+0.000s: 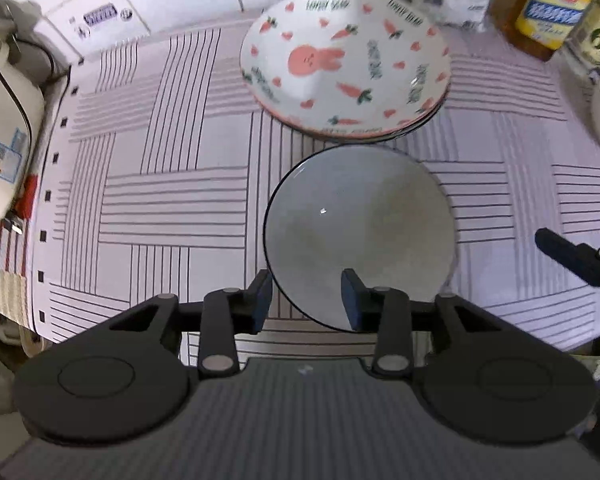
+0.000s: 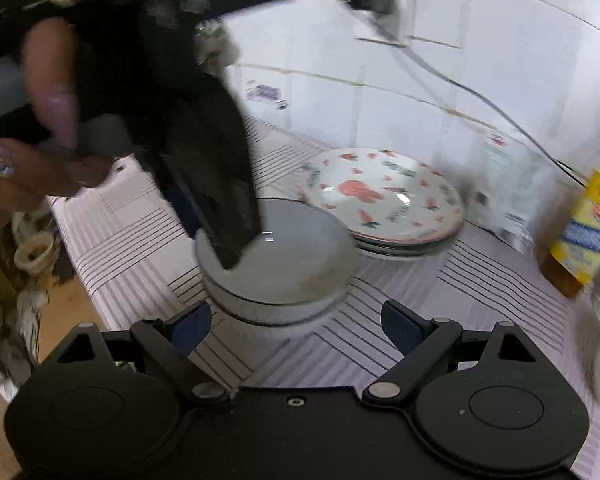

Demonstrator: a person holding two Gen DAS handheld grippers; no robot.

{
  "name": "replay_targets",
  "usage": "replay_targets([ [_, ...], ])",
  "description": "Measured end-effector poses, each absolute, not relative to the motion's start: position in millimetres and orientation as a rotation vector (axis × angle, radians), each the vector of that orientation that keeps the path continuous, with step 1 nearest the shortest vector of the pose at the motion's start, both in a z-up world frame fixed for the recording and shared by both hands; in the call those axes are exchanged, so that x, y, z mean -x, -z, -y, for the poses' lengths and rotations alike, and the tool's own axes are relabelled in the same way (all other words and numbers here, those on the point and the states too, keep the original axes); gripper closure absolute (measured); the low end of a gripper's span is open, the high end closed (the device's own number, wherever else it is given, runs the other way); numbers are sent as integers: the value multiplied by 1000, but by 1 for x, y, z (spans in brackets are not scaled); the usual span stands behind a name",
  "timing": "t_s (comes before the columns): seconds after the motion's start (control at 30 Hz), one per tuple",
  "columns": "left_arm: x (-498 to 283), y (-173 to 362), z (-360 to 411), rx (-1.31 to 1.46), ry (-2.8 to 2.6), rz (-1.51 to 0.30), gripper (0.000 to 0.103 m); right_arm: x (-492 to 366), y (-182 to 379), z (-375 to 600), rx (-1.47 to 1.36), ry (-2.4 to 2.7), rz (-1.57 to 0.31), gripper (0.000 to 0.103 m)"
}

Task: Organize plates and bowls
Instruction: 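Lower the bowl into the first bowl and open both grippers, then move both grippers to the last white bowl near the pot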

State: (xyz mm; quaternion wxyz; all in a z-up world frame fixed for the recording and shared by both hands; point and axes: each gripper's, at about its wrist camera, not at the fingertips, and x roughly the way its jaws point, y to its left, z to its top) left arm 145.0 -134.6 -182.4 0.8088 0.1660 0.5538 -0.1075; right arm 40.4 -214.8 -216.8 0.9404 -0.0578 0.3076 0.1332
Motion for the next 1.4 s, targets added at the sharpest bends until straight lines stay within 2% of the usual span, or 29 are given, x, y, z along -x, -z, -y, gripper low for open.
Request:
replay_targets([
  [0.27, -121, 158, 177, -335, 334, -1118, 66, 2, 199, 273, -49, -170, -539, 9],
  [0.6, -93, 133, 253, -340, 498, -1031, 66, 42, 192, 330, -107, 36, -472, 9],
  [0.77, -98, 139, 282, -343, 613, -1063, 59, 53, 195, 357, -181, 158, -472, 8],
  [1.0, -114, 149, 325, -361, 705, -1023, 44, 52, 206, 399, -284, 268, -453, 8],
  [1.13, -131, 162, 352, -364, 761, -1029, 41, 41, 221, 417, -295, 329, -463, 8],
  [1.4, -170, 202, 390, -317, 806, -993, 40, 8, 264, 450, -315, 435, -512, 8],
])
